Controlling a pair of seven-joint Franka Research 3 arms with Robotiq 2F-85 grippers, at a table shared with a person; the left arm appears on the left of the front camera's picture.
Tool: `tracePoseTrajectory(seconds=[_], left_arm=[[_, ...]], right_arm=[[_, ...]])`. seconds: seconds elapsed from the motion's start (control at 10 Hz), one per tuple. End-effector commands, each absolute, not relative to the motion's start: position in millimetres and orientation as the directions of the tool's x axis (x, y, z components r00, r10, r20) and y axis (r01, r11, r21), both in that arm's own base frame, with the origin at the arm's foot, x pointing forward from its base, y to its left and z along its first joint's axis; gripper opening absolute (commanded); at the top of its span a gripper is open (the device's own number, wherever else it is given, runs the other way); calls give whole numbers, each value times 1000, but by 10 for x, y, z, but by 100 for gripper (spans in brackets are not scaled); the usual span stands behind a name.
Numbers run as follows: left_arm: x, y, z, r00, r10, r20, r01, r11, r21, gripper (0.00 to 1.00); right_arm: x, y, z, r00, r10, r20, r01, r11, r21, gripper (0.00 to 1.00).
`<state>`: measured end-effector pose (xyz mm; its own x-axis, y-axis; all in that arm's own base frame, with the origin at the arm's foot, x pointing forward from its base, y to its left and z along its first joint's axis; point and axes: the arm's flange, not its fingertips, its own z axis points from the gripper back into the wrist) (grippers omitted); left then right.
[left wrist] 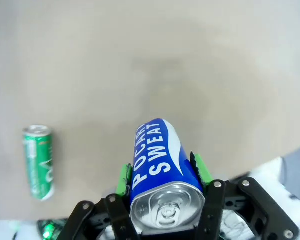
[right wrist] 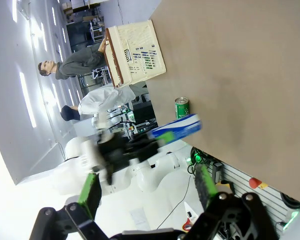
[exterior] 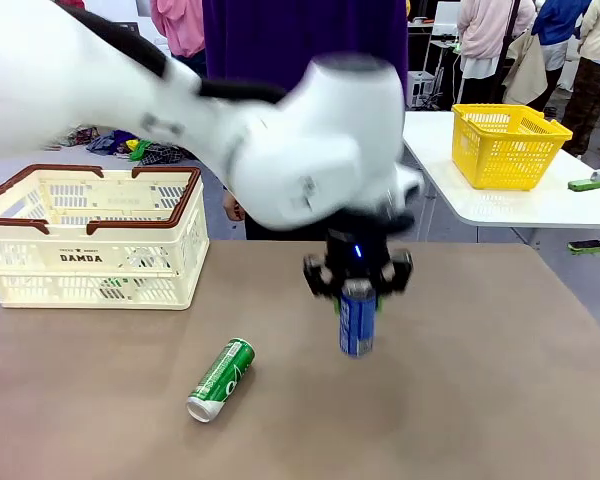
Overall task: Place the drinks into the Shopping basket.
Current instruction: Pick up one drink and place it into the Shopping basket.
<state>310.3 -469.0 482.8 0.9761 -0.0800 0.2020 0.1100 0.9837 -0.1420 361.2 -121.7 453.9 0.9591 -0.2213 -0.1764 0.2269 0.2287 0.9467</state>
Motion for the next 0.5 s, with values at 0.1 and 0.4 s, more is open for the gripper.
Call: tracePoseTrajectory(seconds=[0.1,0.4], left_arm=[[2954,-3681,5910,963,-83,255,129,978,-166,0],[2875,-3726,6124,960,-74,270,125,977,-175,0]], right_arm=[[3616,-1220,4562,962,-218,-164,212,217,953,100],[3616,-1220,4562,962,-218,-164,212,217,953,100]])
